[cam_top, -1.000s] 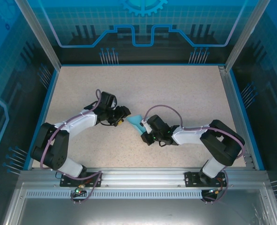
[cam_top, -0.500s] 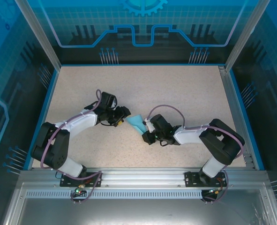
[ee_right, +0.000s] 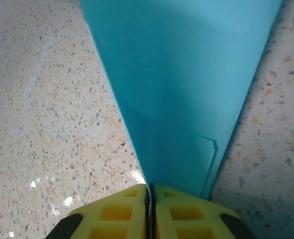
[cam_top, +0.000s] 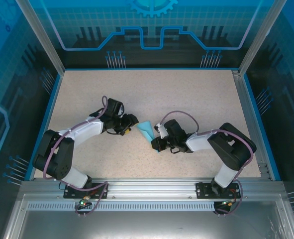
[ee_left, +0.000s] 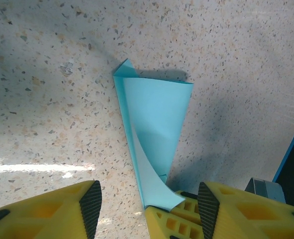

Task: Fold a paper plane with a square sheet of paper (pick it up from the middle)
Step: Fold the wing for the fifth time at the center of the table.

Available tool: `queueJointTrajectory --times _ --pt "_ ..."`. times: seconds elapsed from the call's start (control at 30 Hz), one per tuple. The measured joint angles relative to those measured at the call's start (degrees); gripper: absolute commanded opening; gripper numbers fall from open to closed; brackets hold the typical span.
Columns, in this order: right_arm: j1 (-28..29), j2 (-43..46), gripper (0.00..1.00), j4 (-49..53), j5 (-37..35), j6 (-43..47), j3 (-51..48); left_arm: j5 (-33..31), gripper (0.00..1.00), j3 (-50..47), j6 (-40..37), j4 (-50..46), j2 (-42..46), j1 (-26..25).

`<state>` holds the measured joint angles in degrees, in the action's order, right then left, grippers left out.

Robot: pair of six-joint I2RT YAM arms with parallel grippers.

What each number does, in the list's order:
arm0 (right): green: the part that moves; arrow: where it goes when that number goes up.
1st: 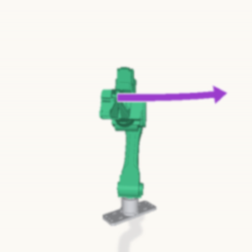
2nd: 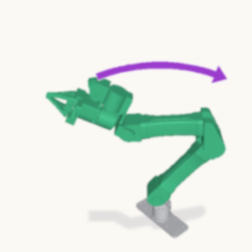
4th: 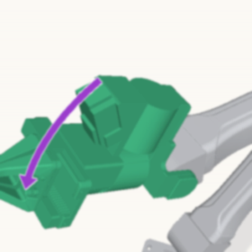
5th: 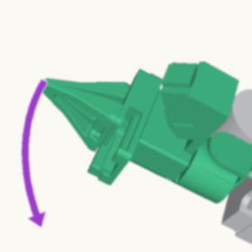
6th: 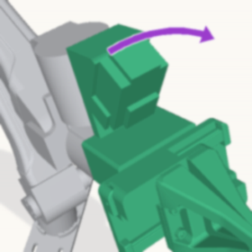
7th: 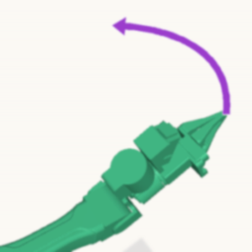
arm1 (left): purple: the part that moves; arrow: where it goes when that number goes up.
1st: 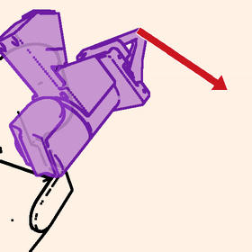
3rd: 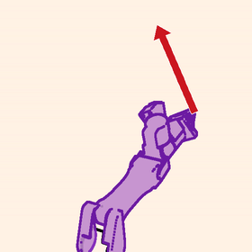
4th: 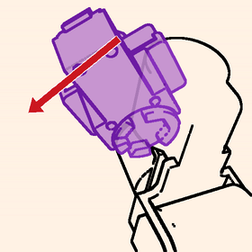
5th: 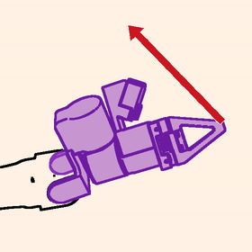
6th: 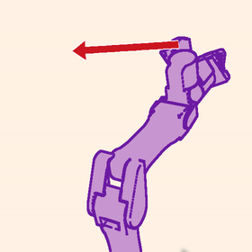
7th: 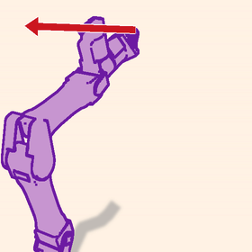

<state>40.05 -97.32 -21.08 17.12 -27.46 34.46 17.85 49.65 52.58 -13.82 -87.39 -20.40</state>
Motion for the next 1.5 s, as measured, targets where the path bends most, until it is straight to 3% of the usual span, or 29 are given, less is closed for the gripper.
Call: queueJointTrajectory --times 0.27,0.57,0.97,1.2,1.37,1.5 --pt "0.02 0.0 0.15 0.07 0.07 0.26 0.02 2.01 0.61 -0.04 0.31 1.31 -0.85 0.0" --pt "0.94 0.22 0.18 1.53 -1.16 2.01 0.68 4.5 0.6 2.75 0.44 0.83 -9.55 -0.5" --pt "1.6 0.59 0.23 4.55 -2.16 3.76 2.16 4.48 0.12 6.47 -0.24 -1.97 -14.69 -0.5" --pt "1.97 1.84 0.28 9.57 -4.5 5.09 4.04 4.48 0.0 6.56 -0.07 -2.38 -14.8 -0.5" --pt "3.23 1.95 0.29 12.2 -6.25 6.19 5.86 4.48 0.0 6.56 -0.11 -2.4 -14.8 -0.5" --pt "3.85 1.95 0.23 13.2 -7.39 6.75 6.29 4.5 0.0 6.56 -0.11 -2.4 -14.8 -0.5"
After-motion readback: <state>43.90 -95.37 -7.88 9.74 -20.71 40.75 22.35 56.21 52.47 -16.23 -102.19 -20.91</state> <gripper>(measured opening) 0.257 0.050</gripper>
